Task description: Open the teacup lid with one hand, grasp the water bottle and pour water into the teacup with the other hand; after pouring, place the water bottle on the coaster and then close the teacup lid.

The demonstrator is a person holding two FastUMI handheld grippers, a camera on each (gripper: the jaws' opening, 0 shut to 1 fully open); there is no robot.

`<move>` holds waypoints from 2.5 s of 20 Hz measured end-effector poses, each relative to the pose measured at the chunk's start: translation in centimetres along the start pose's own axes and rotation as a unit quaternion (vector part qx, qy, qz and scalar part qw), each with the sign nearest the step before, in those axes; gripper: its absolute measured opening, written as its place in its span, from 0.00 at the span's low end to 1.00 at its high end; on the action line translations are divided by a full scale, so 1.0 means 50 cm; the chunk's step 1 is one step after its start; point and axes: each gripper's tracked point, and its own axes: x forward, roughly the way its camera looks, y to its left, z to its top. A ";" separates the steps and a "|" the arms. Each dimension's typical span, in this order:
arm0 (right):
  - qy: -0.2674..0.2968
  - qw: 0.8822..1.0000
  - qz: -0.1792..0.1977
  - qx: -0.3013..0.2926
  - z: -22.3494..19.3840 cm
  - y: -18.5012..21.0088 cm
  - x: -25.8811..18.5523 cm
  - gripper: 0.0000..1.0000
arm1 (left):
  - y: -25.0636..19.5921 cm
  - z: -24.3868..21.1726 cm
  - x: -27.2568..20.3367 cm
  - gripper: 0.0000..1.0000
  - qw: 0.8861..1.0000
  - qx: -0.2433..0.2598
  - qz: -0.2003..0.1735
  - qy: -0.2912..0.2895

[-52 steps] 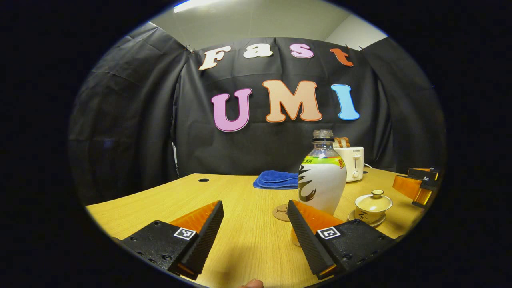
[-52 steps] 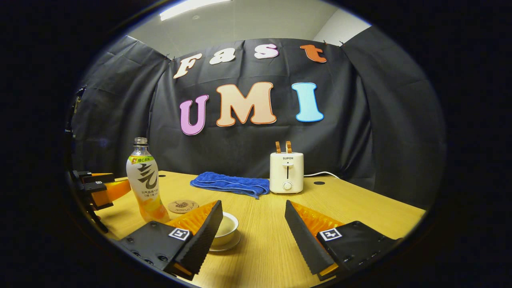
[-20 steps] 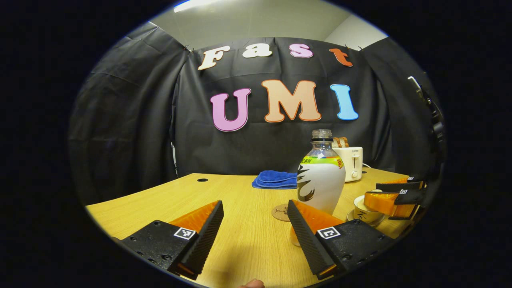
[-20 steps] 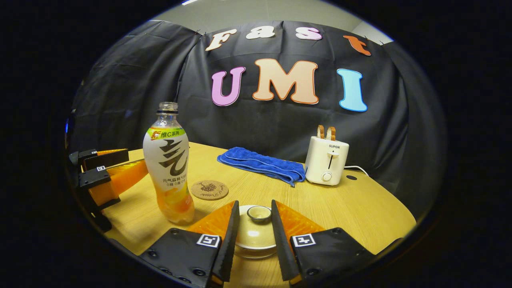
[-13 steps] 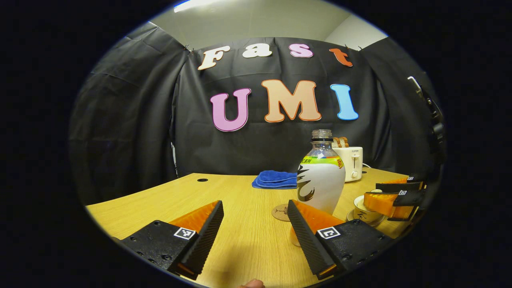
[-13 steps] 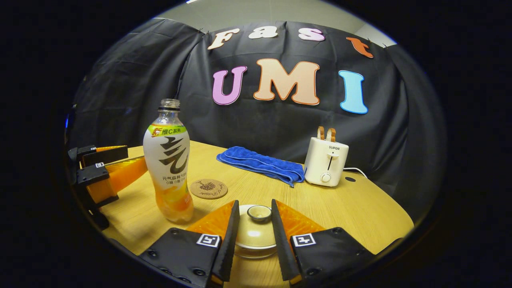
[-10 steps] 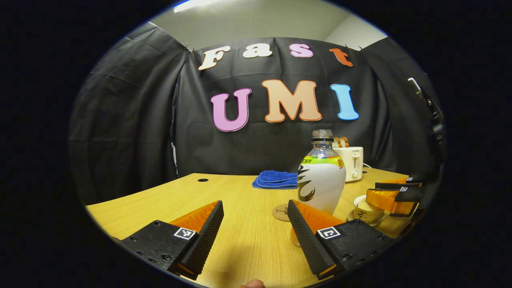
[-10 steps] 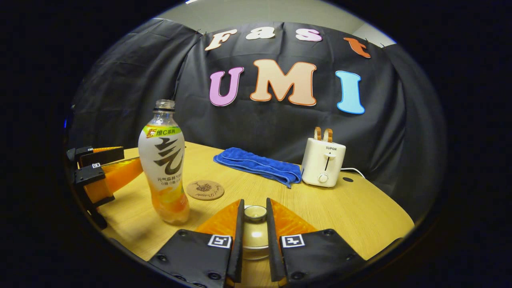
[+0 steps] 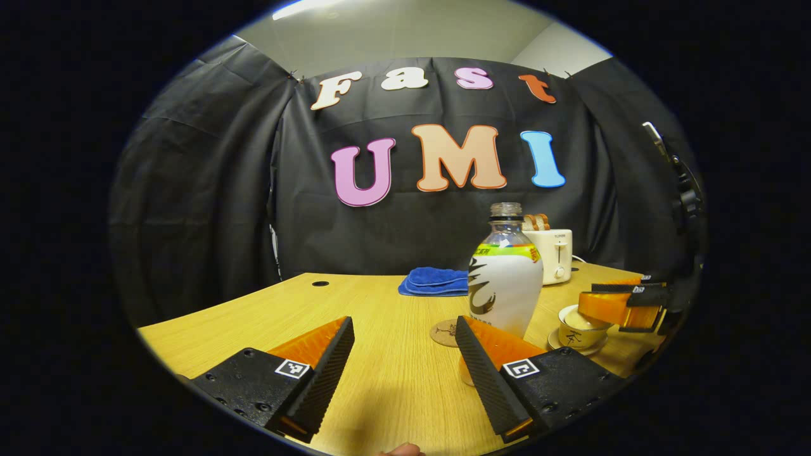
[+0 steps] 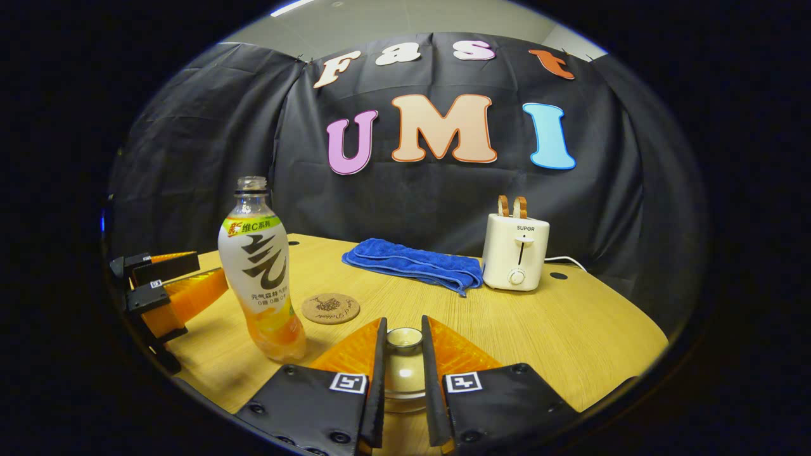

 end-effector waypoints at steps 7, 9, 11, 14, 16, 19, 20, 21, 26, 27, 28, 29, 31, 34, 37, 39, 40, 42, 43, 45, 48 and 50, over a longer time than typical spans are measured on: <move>-0.010 0.999 0.007 0.036 0.025 -0.009 -0.004 0.29 | -0.050 -0.001 -0.046 0.94 0.998 0.015 -0.059 0.003; -0.017 0.999 0.010 0.039 0.039 -0.014 -0.013 0.30 | -0.075 0.005 -0.052 0.94 0.996 0.022 -0.082 0.004; -0.026 0.999 0.010 0.045 0.052 -0.021 -0.024 0.31 | -0.102 0.003 -0.053 0.94 0.994 0.021 -0.105 0.010; -0.040 0.998 0.007 0.053 0.073 -0.035 -0.042 0.31 | -0.135 -0.005 -0.048 0.95 0.991 0.012 -0.129 0.024; -0.047 0.997 0.005 0.054 0.084 -0.046 -0.055 0.31 | -0.145 -0.016 -0.035 0.96 0.991 0.004 -0.132 0.037; -0.051 0.997 0.003 0.056 0.094 -0.059 -0.071 0.31 | -0.155 -0.030 -0.015 0.97 0.990 -0.006 -0.131 0.055; -0.055 0.997 0.002 0.058 0.098 -0.064 -0.076 0.31 | -0.156 -0.035 -0.009 0.97 0.989 -0.008 -0.131 0.061; -0.058 0.996 0.000 0.061 0.103 -0.070 -0.081 0.31 | -0.157 -0.034 -0.004 0.97 0.990 -0.010 -0.130 0.061; -0.072 0.995 -0.006 0.067 0.120 -0.090 -0.099 0.31 | -0.174 -0.036 0.027 0.91 0.989 -0.013 -0.136 0.065; -0.073 0.995 -0.008 0.066 0.122 -0.094 -0.102 0.30 | -0.169 -0.031 0.031 0.87 0.989 -0.014 -0.131 0.060; -0.074 0.995 -0.009 0.066 0.121 -0.098 -0.103 0.30 | -0.167 -0.028 0.038 0.79 0.990 -0.014 -0.127 0.057; -0.075 0.995 -0.010 0.067 0.123 -0.101 -0.105 0.30 | -0.165 -0.028 0.045 0.76 0.991 -0.013 -0.122 0.055; -0.076 0.995 -0.012 0.068 0.121 -0.108 -0.109 0.31 | -0.167 -0.033 0.052 0.71 0.991 -0.010 -0.119 0.060; -0.076 0.995 -0.015 0.070 0.117 -0.122 -0.114 0.31 | -0.166 -0.031 0.059 0.65 0.992 -0.001 -0.115 0.058; -0.077 0.994 -0.021 0.071 0.117 -0.140 -0.119 0.31 | -0.162 -0.031 0.066 0.61 0.992 0.027 -0.108 0.060; -0.080 0.994 -0.026 0.073 0.118 -0.152 -0.124 0.31 | -0.158 -0.032 0.070 0.57 0.992 0.054 -0.101 0.062; -0.079 0.994 -0.028 0.074 0.117 -0.158 -0.124 0.31 | -0.159 -0.032 0.073 0.57 0.991 0.067 -0.099 0.061; -0.079 0.994 -0.030 0.073 0.113 -0.166 -0.130 0.31 | -0.160 -0.031 0.074 0.58 0.989 0.088 -0.100 0.062; -0.077 0.994 -0.032 0.072 0.111 -0.170 -0.131 0.30 | -0.163 -0.033 0.075 0.58 0.988 0.095 -0.101 0.063; -0.077 0.994 -0.036 0.068 0.108 -0.179 -0.136 0.30 | -0.163 -0.030 0.075 0.58 0.985 0.120 -0.103 0.066; -0.077 0.994 -0.037 0.069 0.105 -0.189 -0.140 0.31 | -0.146 -0.023 0.083 0.58 0.976 0.186 -0.092 0.061; -0.077 0.994 -0.040 0.071 0.103 -0.197 -0.142 0.30 | -0.133 -0.016 0.085 0.58 0.966 0.238 -0.083 0.056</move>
